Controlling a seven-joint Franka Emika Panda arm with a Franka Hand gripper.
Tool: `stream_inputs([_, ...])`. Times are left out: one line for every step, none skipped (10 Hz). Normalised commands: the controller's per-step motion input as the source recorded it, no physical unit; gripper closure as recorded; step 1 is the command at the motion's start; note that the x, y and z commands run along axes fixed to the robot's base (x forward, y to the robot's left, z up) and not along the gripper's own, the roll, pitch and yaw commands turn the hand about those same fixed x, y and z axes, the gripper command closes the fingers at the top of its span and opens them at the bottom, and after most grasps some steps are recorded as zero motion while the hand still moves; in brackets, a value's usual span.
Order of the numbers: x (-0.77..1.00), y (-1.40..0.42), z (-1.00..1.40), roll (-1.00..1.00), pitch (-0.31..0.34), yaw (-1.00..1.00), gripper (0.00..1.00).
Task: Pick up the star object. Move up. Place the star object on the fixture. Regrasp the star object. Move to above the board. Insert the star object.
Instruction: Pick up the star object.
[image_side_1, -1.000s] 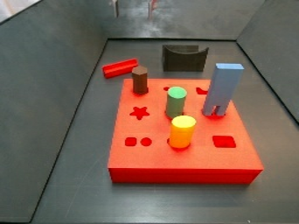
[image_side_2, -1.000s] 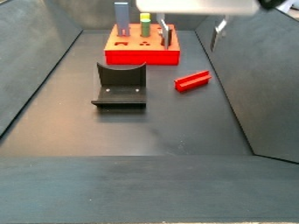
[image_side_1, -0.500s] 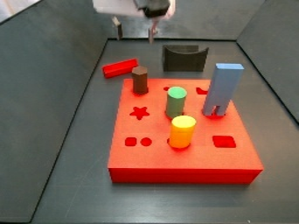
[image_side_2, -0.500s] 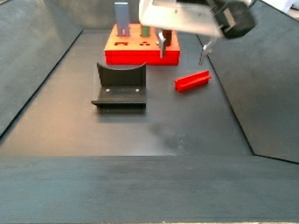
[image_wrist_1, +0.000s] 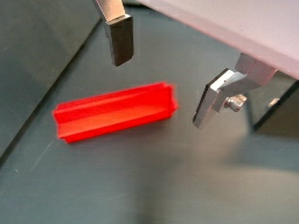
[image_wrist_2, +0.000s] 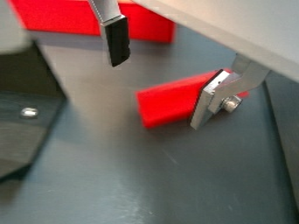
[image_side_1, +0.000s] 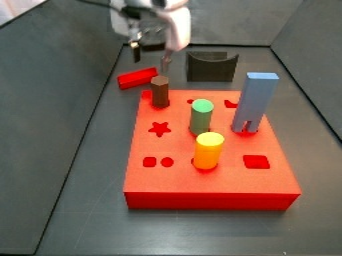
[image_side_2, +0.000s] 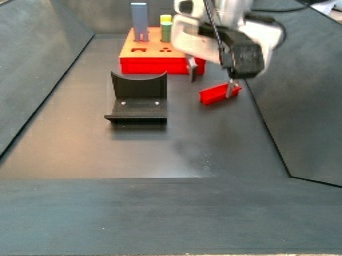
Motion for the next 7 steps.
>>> stream_inputs([-0.45,-0.26,-0.55,0.24,-0.226,-0.28,0.0])
stream_inputs([-0.55,-0.29,-0.44,0.28,-0.284,-0.16,0.0])
stream_inputs([-0.11,-0.04,0.0,0.01,-0.104,0.0,0.0])
stream_inputs([0.05,0.0,0.0,0.0,0.049,0.0,0.0])
stream_inputs([0.0,0.0,0.0,0.0,-0.009,0.0,0.0])
stream_inputs([0.0,0.0,0.0,-0.01,0.0,0.0,0.0])
stream_inputs([0.0,0.0,-0.1,0.1,0.001,0.0,0.0])
